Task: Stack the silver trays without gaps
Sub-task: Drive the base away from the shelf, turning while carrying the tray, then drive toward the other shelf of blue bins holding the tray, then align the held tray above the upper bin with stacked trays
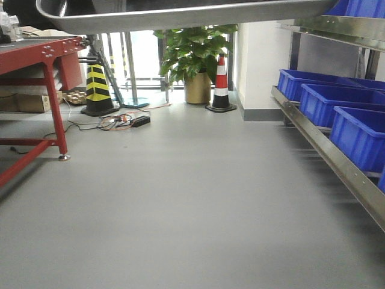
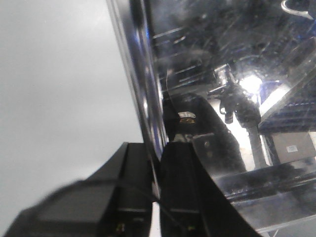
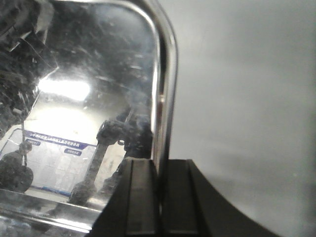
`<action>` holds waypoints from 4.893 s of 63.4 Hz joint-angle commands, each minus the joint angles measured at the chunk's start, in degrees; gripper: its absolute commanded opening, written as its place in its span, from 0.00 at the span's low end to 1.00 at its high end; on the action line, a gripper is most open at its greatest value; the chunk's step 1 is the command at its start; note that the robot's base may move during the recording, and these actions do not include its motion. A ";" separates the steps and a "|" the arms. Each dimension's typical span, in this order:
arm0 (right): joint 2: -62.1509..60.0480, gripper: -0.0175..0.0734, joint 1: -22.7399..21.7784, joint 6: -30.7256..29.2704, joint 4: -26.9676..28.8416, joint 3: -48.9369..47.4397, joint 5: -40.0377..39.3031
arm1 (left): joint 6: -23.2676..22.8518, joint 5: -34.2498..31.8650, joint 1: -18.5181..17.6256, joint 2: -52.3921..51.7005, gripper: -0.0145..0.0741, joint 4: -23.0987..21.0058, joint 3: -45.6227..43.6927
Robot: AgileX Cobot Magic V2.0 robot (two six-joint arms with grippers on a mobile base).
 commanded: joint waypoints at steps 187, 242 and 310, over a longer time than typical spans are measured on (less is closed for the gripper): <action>-2.20 0.26 0.02 -0.88 -0.10 -1.89 -2.02 | 1.58 1.13 -0.64 -1.87 0.11 -5.97 -1.44; -2.20 0.26 0.02 -0.88 -0.10 -1.89 -1.95 | 1.58 1.13 -0.64 -1.87 0.11 -6.20 -1.44; -2.20 0.26 0.02 -0.88 -0.10 -1.89 -1.95 | 1.58 1.13 -0.64 -1.87 0.11 -6.20 -1.44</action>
